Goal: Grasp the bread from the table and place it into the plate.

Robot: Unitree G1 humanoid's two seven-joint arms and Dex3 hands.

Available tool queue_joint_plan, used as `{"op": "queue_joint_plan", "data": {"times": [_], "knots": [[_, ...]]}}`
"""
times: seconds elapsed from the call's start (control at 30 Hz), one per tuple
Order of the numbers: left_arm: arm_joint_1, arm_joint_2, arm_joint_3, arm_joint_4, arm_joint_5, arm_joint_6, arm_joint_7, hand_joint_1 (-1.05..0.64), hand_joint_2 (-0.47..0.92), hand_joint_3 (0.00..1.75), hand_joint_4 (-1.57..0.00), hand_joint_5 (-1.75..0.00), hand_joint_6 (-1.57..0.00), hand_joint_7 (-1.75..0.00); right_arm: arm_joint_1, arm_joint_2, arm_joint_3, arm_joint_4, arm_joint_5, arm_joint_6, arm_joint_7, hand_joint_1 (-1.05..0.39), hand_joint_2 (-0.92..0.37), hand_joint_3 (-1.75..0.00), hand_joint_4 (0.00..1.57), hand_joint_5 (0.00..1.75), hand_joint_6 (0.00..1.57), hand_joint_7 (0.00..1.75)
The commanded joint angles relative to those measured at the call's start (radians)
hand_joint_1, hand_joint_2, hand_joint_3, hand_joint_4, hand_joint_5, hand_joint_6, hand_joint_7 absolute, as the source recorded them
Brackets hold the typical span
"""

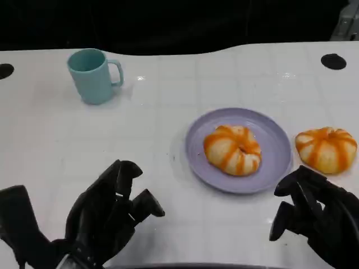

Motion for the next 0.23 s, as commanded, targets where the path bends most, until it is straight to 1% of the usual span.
{"op": "queue_joint_plan", "data": {"times": [0.03, 0.23], "knots": [[-0.003, 0.018, 0.007, 0.005, 0.004, -0.010, 0.003, -0.54, 0.92, 0.42, -0.83, -1.75, -0.62, -1.75, 0.004, -0.006, -0.010, 0.014, 0.004, -0.030, 0.015, -0.44, -0.92, -0.39, 0.65, 1.75, 0.50, 1.61], [-0.009, 0.021, 0.013, 0.027, 0.001, -0.021, -0.008, -0.53, 0.92, 0.41, -0.84, -1.75, -0.64, -1.75, 0.003, -0.004, -0.009, 0.017, 0.000, -0.031, 0.011, -0.44, -0.92, -0.37, 0.65, 1.75, 0.50, 1.62]]}}
